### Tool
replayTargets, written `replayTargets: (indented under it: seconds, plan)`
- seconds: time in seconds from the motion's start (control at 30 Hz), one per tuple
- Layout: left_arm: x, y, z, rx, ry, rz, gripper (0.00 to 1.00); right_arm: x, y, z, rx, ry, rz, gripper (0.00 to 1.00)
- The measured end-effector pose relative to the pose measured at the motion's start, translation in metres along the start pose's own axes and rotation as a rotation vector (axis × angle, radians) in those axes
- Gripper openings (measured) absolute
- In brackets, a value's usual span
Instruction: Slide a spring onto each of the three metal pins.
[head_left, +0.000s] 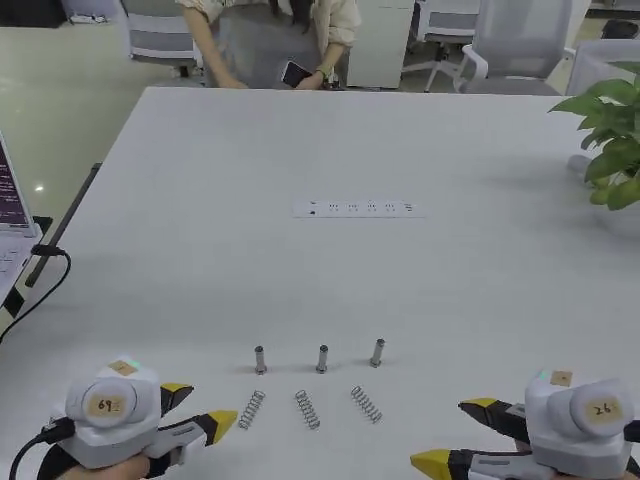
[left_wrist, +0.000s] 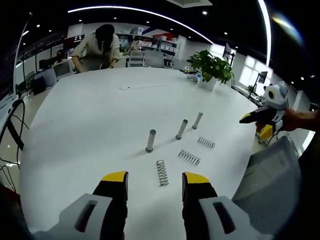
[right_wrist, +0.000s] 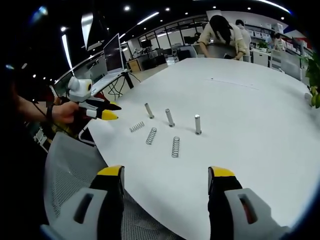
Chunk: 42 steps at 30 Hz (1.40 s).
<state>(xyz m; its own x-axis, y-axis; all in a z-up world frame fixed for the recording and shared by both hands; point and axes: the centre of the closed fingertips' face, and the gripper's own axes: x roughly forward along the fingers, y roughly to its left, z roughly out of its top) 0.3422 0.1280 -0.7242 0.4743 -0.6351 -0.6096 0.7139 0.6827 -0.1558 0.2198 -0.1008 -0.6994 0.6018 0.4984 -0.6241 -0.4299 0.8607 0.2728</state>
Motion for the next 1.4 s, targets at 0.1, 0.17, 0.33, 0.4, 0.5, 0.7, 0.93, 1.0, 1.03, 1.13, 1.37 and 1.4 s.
replayTargets:
  seconds: [0.1, 0.17, 0.33, 0.4, 0.5, 0.7, 0.93, 1.0, 1.03, 1.13, 1.37, 1.4]
  plan:
    - [0.007, -0.004, 0.000, 0.014, 0.012, -0.010, 0.37, -0.001, -0.001, 0.000, 0.003, -0.001, -0.003, 0.67]
    - [0.010, -0.005, 0.000, 0.019, 0.017, -0.014, 0.36, -0.002, -0.002, 0.000, 0.006, -0.002, -0.005, 0.67]
    - [0.018, -0.006, -0.003, 0.031, 0.037, -0.024, 0.34, -0.004, -0.005, 0.000, 0.012, -0.007, -0.014, 0.67]
    - [0.021, -0.006, -0.006, 0.036, 0.051, -0.021, 0.33, -0.004, -0.006, 0.000, 0.014, -0.009, -0.016, 0.66]
    - [0.027, -0.005, -0.010, 0.040, 0.068, -0.019, 0.30, -0.004, -0.007, 0.000, 0.016, -0.008, -0.017, 0.66]
    - [0.037, -0.008, -0.015, 0.048, 0.092, -0.019, 0.23, -0.003, -0.007, 0.000, 0.028, -0.013, -0.015, 0.65]
    - [0.046, -0.010, -0.022, 0.045, 0.121, -0.015, 0.17, -0.002, -0.007, -0.002, 0.031, -0.011, -0.017, 0.65]
    - [0.050, -0.011, -0.025, 0.044, 0.131, -0.016, 0.16, -0.003, -0.007, -0.003, 0.032, -0.009, -0.017, 0.65]
    - [0.051, -0.012, -0.026, 0.042, 0.137, -0.016, 0.16, -0.003, -0.007, -0.004, 0.033, -0.008, -0.017, 0.65]
    - [0.054, -0.015, -0.029, 0.042, 0.145, -0.017, 0.14, -0.004, -0.007, -0.006, 0.035, -0.005, -0.019, 0.65]
    - [0.059, -0.015, -0.038, 0.065, 0.179, -0.012, 0.10, -0.005, -0.008, -0.008, 0.043, -0.008, -0.024, 0.65]
    - [0.059, -0.016, -0.038, 0.066, 0.182, -0.013, 0.09, -0.005, -0.008, -0.008, 0.044, -0.009, -0.023, 0.65]
